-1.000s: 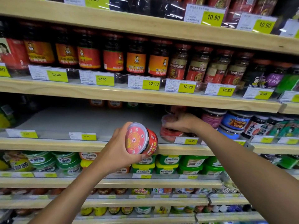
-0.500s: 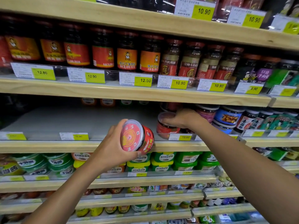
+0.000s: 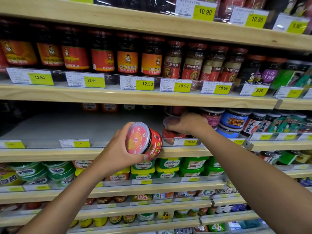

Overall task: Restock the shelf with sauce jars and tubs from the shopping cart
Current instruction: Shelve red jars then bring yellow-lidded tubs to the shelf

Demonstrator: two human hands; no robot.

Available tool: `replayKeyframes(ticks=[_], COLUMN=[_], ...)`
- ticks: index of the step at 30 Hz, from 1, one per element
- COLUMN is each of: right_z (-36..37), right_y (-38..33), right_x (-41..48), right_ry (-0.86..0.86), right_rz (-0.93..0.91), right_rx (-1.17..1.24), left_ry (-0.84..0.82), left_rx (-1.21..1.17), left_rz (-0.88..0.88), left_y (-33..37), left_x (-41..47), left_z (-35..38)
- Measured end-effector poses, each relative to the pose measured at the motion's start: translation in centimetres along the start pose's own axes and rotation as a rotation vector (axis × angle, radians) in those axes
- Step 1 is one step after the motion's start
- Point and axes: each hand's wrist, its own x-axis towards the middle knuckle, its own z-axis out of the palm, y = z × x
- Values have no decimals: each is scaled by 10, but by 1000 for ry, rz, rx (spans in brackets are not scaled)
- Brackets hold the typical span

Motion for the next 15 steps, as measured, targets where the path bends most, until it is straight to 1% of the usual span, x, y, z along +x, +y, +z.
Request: replayKeyframes(ticks=[2, 4, 5, 6, 8, 9, 10, 13, 15], right_z=[-2, -3, -3, -3, -3, -2, 1, 15, 26], right_y=[4, 12, 16, 20, 23, 25, 28, 32, 34], right_x=[-2, -2, -4, -8, -27, -37, -44, -52, -48], right_ry=[9, 64, 90, 98, 24, -21, -55, -53, 34], right_rz=[-10, -86, -155, -232, -380, -446, -495, -525, -496], right_rx=[-3, 62, 143, 272, 592, 708, 757, 756, 705], left_ry=[-12, -20, -20, -17, -4, -2, -4, 12, 13], left_rx=[-30, -67, -87, -98, -91, -82, -74, -20, 28], left_rz=[9, 28, 35, 41, 53, 61, 74, 114, 111], left_y=[3, 7, 8, 10, 13, 16, 19, 30, 36], left_x=[3, 7, 10, 14, 23, 29, 34, 53, 67], left_z=[-2, -4, -4, -4, -3, -2, 0, 11, 20])
